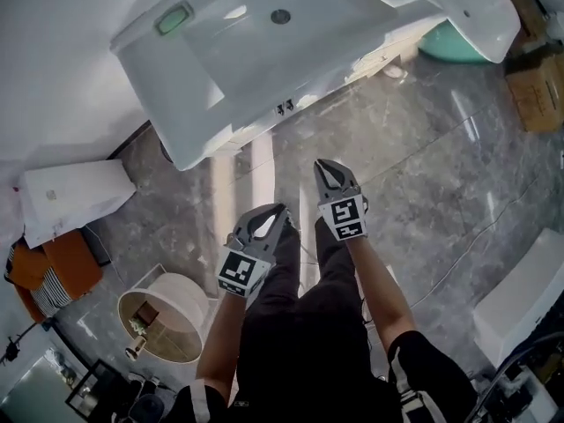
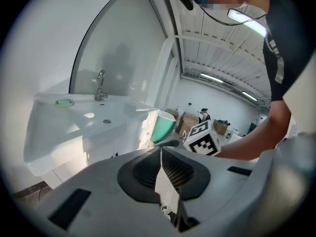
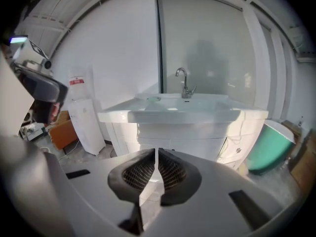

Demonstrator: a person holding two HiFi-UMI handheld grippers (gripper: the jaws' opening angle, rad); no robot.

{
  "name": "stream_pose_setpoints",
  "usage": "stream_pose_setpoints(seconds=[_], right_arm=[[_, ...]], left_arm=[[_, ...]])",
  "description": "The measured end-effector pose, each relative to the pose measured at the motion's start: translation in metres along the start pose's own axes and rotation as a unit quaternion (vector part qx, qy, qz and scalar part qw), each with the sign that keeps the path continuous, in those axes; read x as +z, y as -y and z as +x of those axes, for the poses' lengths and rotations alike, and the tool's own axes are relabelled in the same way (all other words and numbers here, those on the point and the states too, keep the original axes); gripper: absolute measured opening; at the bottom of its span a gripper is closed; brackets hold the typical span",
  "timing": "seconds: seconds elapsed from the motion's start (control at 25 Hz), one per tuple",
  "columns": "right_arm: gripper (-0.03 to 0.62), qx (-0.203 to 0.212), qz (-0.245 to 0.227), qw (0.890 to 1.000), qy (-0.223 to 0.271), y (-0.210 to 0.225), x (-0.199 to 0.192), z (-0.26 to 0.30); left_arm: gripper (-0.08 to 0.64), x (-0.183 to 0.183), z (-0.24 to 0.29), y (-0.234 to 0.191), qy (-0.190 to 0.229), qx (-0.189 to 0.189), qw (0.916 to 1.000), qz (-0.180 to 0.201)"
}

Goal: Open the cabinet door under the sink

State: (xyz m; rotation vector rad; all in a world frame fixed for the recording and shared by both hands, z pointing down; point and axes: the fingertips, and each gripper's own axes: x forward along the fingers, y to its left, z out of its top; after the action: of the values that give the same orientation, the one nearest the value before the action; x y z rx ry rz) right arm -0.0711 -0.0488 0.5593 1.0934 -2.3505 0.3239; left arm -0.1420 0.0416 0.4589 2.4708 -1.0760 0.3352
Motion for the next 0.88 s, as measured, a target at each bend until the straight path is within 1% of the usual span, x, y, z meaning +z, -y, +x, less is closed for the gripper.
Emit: stream_pose_setpoints(seconds=[0.12,0.16,0.24,0.32,0.36,0.48,0.6,0.68,0.76,0.88], right_arm=[[0.078,-0.018,0.012,1.0,0.003,0.015,-0.031,0.061],[0.082,-0.026,0.004,1.0,0.001,0.022,-0.042,0.082],[0.108,-0.05,-0.036,0.998,-0.007,0.032,-0.064,0.124],[0.114,-0.076,-0.065,0.995,-0.008,0.038,-0.073,0.159],[0.116,-0.085,-0.067,0.994,-0.009,0.041,-0.075,0.173],[0.117,-0.106,-0.039,0.993,-0.018,0.052,-0.086,0.205],[0.117,-0.123,0.01,0.992,-0.026,0.063,-0.095,0.232],[0.12,-0.133,0.044,0.99,-0.029,0.066,-0.099,0.246],[0.123,-0.143,0.073,0.987,-0.032,0.067,-0.099,0.255],[0.126,-0.159,0.096,0.982,-0.034,0.072,-0.092,0.266]], left_arm=[[0.017,-0.002,0.017,-0.016,0.027,0.013,0.9995,-0.01],[0.017,-0.004,0.023,-0.022,0.033,0.019,0.9992,-0.015],[0.017,-0.014,0.033,-0.033,0.034,0.032,0.9983,-0.035],[0.017,-0.03,0.04,-0.04,0.02,0.034,0.9982,-0.046],[0.017,-0.039,0.044,-0.041,0.012,0.033,0.9983,-0.046],[0.017,-0.065,0.048,-0.043,-0.01,0.032,0.998,-0.054],[0.017,-0.086,0.047,-0.05,-0.023,0.037,0.9967,-0.07],[0.017,-0.093,0.044,-0.058,-0.029,0.04,0.9958,-0.077],[0.017,-0.096,0.041,-0.065,-0.037,0.038,0.9958,-0.074],[0.017,-0.094,0.042,-0.076,-0.04,0.037,0.9963,-0.067]])
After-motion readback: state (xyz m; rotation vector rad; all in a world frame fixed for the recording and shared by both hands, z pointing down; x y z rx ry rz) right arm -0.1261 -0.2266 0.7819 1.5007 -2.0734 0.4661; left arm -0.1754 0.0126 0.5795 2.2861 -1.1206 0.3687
